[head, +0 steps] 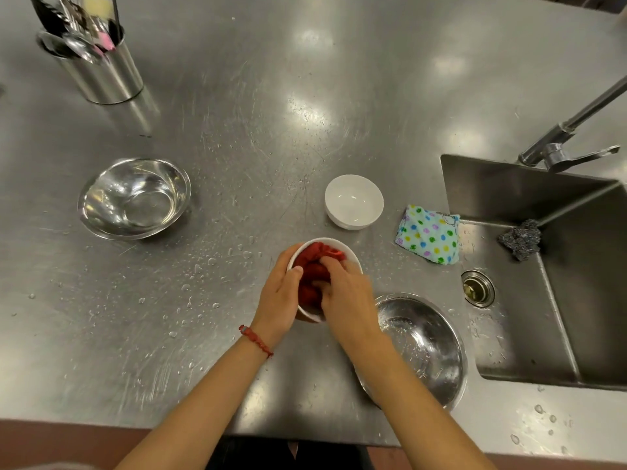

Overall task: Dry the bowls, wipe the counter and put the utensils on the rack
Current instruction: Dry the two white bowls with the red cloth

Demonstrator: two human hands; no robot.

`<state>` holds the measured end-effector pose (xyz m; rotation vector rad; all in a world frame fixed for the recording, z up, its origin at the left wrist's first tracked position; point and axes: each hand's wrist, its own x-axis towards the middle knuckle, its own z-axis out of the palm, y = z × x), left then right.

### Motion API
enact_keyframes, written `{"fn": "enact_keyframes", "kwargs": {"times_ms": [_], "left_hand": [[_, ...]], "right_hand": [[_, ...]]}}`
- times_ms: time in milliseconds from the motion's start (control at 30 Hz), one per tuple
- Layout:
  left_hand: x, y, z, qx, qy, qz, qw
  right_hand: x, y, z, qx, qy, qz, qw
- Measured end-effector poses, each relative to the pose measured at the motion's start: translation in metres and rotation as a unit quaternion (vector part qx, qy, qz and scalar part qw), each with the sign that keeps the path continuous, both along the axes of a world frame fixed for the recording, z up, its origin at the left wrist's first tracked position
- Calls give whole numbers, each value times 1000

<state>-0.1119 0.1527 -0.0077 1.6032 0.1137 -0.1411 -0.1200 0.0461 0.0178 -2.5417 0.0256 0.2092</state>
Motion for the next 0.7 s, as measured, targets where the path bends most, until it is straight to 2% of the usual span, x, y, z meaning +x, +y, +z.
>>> {"fn": "enact_keyframes", "kwargs": {"times_ms": [67,100,167,233,300,333,367,433,500,533,600,667,700], "left_hand": [[-1,-1,2,0,-9,11,1000],[-3,-3,1,-3,-10,16,1000],[-9,-8,-2,-8,-5,19,1000],[-13,-11,-6,-11,13,12,1000],[-13,-12,-10,-1,23,3,1000],[-12,-12,-10,2,21,2,1000],[-12,-12,-10,5,16,4,1000],[-11,-10,-8,5,5,13,1000],[-9,-9,-8,11,-7,19,1000],[-9,-9,-8,14,-10,21,1000],[-12,-10,-10,10,-1,27,1000],[-17,-11,-14,4,17,27,999],[-19,-11,-15,2,23,25,999]], "right_hand": [[0,0,2,-108,12,22,994],[2,-4,5,-116,37,34,992],[8,-16,9,-45,105,74,991],[8,-24,13,77,150,86,982],[4,-20,10,157,101,12,982],[2,-14,7,162,60,-30,985],[0,-8,4,136,24,-55,989],[-1,1,-1,17,4,-48,999],[-1,0,-5,-114,41,-2,993],[1,-3,-4,-139,65,21,988],[6,-12,-1,-91,121,73,986],[9,-20,2,23,166,109,980],[8,-20,2,88,166,93,978]]}}
